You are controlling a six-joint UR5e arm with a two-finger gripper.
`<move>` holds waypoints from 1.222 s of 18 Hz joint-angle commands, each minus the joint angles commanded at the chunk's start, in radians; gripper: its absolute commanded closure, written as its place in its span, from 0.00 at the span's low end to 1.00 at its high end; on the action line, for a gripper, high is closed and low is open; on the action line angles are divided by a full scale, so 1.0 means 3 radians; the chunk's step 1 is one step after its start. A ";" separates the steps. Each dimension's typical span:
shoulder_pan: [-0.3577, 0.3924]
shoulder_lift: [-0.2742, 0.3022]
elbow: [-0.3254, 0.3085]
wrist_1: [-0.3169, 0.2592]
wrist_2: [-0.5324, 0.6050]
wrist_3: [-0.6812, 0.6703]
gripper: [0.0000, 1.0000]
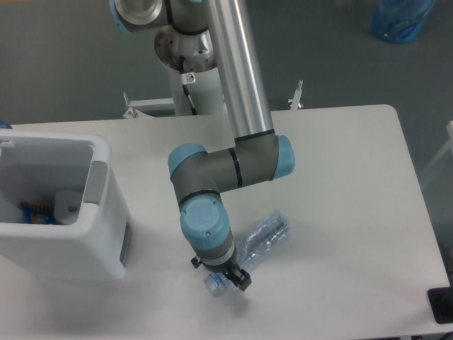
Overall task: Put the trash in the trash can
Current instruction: 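Close the gripper on the bottle near the cap and lift, then carry the bottle over the bin opening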
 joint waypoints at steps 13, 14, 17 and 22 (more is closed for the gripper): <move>0.0005 0.0332 0.0107 -0.0010 -0.0234 -0.0092 0.44; 0.0015 0.0378 0.0107 -0.0015 -0.0347 -0.0102 0.44; 0.0036 0.0541 0.0107 -0.0015 -0.0659 -0.0260 0.44; 0.0117 0.0884 0.0179 -0.0010 -0.1369 -0.0546 0.44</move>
